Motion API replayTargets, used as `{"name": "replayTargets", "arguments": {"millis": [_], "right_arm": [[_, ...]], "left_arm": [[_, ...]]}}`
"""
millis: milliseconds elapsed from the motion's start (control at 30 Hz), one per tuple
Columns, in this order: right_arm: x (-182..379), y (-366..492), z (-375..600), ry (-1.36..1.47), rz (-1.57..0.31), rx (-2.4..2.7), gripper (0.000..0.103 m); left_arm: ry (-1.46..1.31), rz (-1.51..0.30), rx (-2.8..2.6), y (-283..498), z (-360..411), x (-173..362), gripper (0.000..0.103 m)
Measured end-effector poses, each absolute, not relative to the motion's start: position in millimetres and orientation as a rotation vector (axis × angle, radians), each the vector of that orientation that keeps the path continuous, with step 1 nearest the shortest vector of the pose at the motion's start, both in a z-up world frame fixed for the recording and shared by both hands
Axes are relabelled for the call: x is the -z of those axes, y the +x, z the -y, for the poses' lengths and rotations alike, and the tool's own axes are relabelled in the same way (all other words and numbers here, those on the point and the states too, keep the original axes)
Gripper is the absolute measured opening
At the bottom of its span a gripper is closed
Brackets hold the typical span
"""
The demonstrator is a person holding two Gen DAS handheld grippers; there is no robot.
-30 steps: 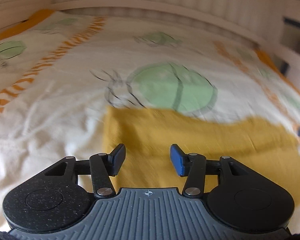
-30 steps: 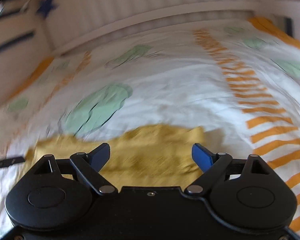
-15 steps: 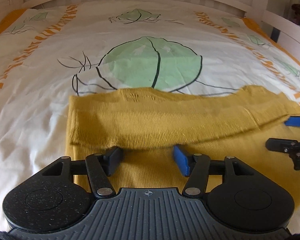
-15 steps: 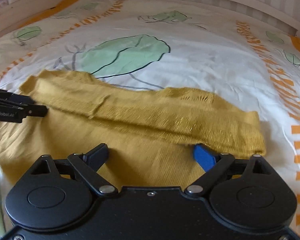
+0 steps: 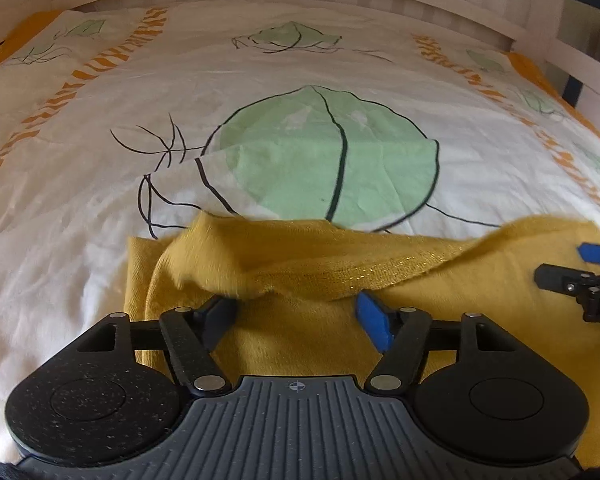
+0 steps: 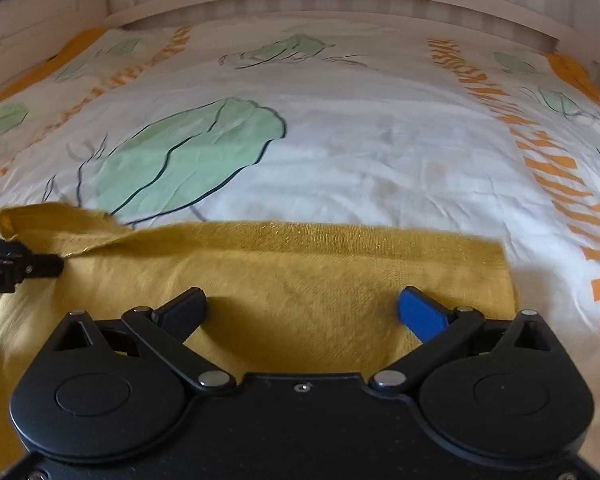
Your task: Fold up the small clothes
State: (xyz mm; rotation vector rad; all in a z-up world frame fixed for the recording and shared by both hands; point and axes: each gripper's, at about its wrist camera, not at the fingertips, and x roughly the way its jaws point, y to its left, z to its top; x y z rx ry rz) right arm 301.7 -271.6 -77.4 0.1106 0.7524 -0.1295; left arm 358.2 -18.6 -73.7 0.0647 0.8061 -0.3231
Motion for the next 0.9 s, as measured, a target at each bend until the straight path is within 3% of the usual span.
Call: {"name": "replayTargets", "arguments": {"millis": [400,800,900], "right_arm": [[94.3,295.3,269.2,0.103,-0.664,0.172,0.103],[98.0,296.1,266.7,0.086,-0.66,0.184,0.103],[98.1,296.5,266.1,0.081,-0.661,0.187,0.103]], "left_arm": [[0.017,-0.768,0.278,368.6,6.5,78.1,0.07],[0.087,-0.765,0.299,311.7,-19.7,70.9,0.07],[0.124,-0.799,0.275,299.1,-23.4,71.8,0.077]]}}
